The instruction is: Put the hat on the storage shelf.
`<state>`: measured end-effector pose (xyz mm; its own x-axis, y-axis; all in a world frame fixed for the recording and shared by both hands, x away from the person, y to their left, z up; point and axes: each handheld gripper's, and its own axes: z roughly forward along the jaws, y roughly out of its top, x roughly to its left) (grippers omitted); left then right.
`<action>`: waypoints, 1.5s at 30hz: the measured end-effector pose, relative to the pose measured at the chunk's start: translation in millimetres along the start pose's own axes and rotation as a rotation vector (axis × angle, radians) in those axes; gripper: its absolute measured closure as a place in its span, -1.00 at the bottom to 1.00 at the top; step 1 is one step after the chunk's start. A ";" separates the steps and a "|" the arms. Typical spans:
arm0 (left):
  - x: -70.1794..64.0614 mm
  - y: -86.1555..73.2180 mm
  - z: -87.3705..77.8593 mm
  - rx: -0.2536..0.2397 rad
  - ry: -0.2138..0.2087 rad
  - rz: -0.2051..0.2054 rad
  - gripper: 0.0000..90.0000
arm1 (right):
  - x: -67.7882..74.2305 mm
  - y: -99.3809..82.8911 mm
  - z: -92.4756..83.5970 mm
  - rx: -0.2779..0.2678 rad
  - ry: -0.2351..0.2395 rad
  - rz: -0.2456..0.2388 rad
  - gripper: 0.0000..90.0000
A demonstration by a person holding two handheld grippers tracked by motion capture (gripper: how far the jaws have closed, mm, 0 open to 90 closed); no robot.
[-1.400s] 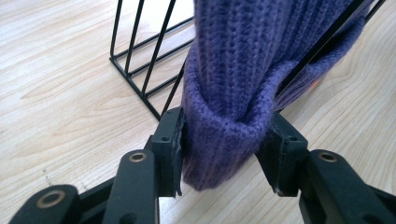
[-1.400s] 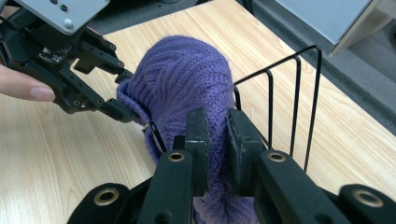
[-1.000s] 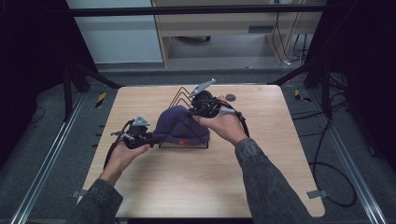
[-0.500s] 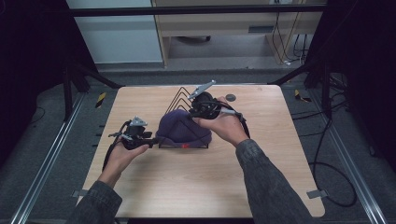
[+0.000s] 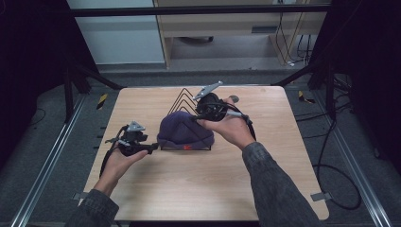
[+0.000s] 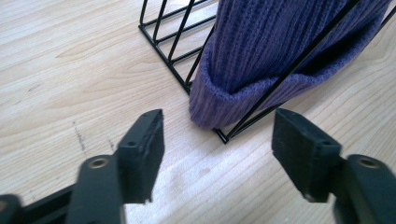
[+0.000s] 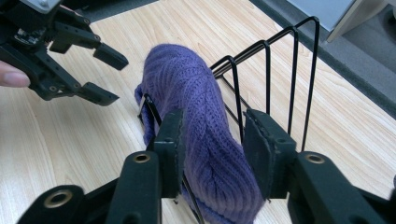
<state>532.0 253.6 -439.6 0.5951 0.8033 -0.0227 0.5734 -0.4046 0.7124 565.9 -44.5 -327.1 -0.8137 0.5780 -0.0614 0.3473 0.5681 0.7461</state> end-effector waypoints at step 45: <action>18.4 -74.4 0.5 0.165 0.128 -0.082 -0.90 | -14.0 -64.1 -46.9 -0.072 -0.172 0.167 -0.84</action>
<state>500.5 298.3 -493.4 0.4725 0.8811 0.0214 0.7075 -0.3937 0.5868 533.2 -116.5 -343.0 -0.6546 0.7548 -0.0407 0.4309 0.4168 0.8004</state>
